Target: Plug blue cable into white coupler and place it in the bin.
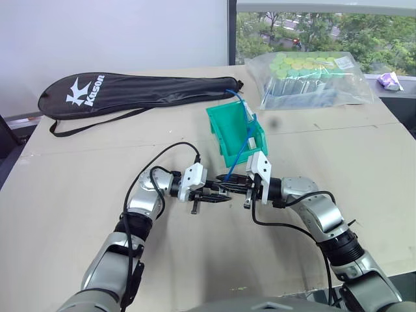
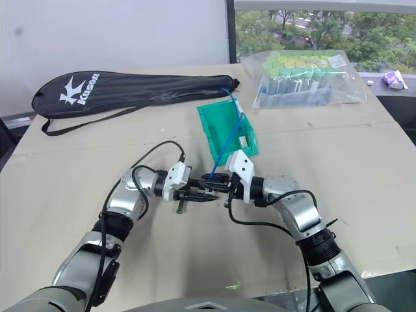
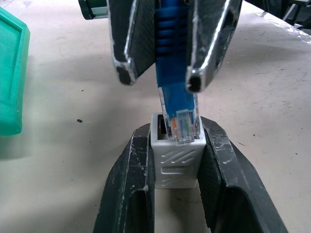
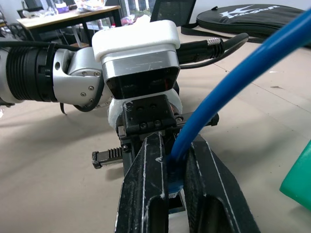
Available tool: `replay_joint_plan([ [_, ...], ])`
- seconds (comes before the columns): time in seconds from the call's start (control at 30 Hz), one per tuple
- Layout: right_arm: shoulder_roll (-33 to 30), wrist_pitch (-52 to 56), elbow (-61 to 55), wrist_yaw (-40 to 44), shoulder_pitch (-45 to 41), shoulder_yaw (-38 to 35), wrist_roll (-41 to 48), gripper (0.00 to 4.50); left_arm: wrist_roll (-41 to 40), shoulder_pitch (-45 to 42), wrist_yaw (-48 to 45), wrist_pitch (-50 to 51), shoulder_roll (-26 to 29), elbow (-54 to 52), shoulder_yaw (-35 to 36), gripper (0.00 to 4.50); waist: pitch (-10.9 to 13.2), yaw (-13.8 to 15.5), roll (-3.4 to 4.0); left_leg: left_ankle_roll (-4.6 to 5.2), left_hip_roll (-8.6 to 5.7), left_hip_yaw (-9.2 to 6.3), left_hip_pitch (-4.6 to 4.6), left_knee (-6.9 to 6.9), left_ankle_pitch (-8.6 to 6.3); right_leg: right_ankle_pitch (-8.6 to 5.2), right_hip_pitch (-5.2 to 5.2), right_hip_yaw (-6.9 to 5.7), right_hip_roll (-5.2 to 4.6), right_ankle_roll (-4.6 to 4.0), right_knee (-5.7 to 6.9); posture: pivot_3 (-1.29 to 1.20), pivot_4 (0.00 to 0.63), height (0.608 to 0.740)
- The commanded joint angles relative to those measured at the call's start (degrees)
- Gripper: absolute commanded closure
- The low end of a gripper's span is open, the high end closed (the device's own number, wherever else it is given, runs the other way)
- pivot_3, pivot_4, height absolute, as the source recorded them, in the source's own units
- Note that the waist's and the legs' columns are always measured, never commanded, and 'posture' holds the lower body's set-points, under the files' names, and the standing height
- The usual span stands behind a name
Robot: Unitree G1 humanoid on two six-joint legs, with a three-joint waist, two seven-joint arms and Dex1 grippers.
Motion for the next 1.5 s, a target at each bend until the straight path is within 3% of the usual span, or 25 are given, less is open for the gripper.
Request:
replay_joint_plan([
  [0.03,-1.36,3.48,-2.06,-1.72,1.25,-0.83,-0.7,4.5,1.64,-0.12,2.17,0.62,-0.49,1.07,-0.17,3.92,-0.01,0.04,0.0,0.0,0.0,0.0,0.02,0.0,0.0,0.0,0.03,0.0,0.0,0.0,0.0,0.0,0.15,0.74],
  [0.3,-1.15,4.49,-2.22,-5.88,1.52,-0.34,-3.52,4.5,1.25,1.86,2.15,2.85,-0.72,-1.19,-0.85,3.92,-0.04,0.13,-0.01,0.0,0.0,-0.01,0.03,0.01,0.0,0.0,0.05,0.0,-0.04,0.0,0.0,0.0,0.15,0.74],
  [0.47,-2.33,7.54,-3.86,-5.47,0.87,4.85,-6.71,4.5,0.76,2.66,3.06,4.64,-1.04,-2.28,-0.58,3.92,-0.13,0.03,0.01,0.0,0.0,-0.01,0.1,0.01,0.0,0.0,0.09,0.01,-0.04,0.0,0.0,0.0,0.15,0.74],
  [0.6,-0.88,7.87,1.84,-6.41,0.55,6.39,-8.64,4.5,0.18,3.56,4.14,6.11,-1.64,-4.05,-0.01,3.92,-0.38,-0.17,0.04,0.0,0.0,0.0,0.15,-0.02,0.0,-0.01,0.12,0.02,-0.03,0.0,0.0,0.0,0.15,0.74],
  [0.87,-1.19,1.67,17.12,1.12,1.4,9.8,-10.94,4.5,-0.2,5.28,5.04,8.14,-2.07,-6.43,0.55,3.92,-1.32,-0.35,0.2,0.02,0.07,0.1,0.87,-0.16,-0.01,-0.3,0.66,0.15,0.03,0.0,-0.01,0.0,0.15,0.74],
  [1.1,3.29,-3.64,12.14,1.55,1.8,1.02,-3.23,4.5,0.54,6.47,7.52,8.81,-1.7,-7.59,0.88,3.92,-1.68,-0.31,0.26,0.02,0.2,0.07,0.9,-0.24,-0.01,-0.28,0.64,0.2,0.22,-0.06,0.0,0.0,0.15,0.74],
  [1.13,3.02,-3.13,10.27,1.75,1.84,0.17,-2.39,4.5,0.49,6.91,7.61,9.17,-1.46,-8.1,0.84,2.9,-1.61,-0.27,0.32,0.01,0.22,0.06,0.89,-0.23,-0.01,-0.27,0.64,0.2,0.22,-0.07,0.0,0.0,0.15,0.74],
  [1.27,1.24,-1.3,4.93,1.5,1.3,-1.6,-1.45,4.5,1.07,8.96,9.86,8.75,-0.85,-9.54,1.29,1.27,-1.48,-0.29,0.39,0.01,0.21,0.1,0.77,-0.24,-0.02,-0.17,0.55,0.26,0.19,-0.24,-0.04,0.0,0.15,0.74],
  [1.33,0.72,-0.25,2.7,0.99,0.99,-2.3,-1.02,4.5,1.11,10.49,10.02,8.48,0.17,-10.67,1.54,0.25,-1.45,-0.3,0.4,0.01,0.21,0.11,0.68,-0.25,-0.02,-0.17,0.45,0.26,0.19,-0.24,-0.05,0.0,0.15,0.74],
  [1.5,-1.82,4.72,-5.7,0.78,0.58,-4.64,2.45,4.5,-3.55,15.84,10.19,14.11,5.18,-21.58,4.73,0.25,-1.0,-0.8,0.35,0.01,0.25,0.17,0.63,-0.61,-0.02,-0.15,0.25,0.35,0.21,-0.21,-0.19,0.0,0.15,0.74],
])
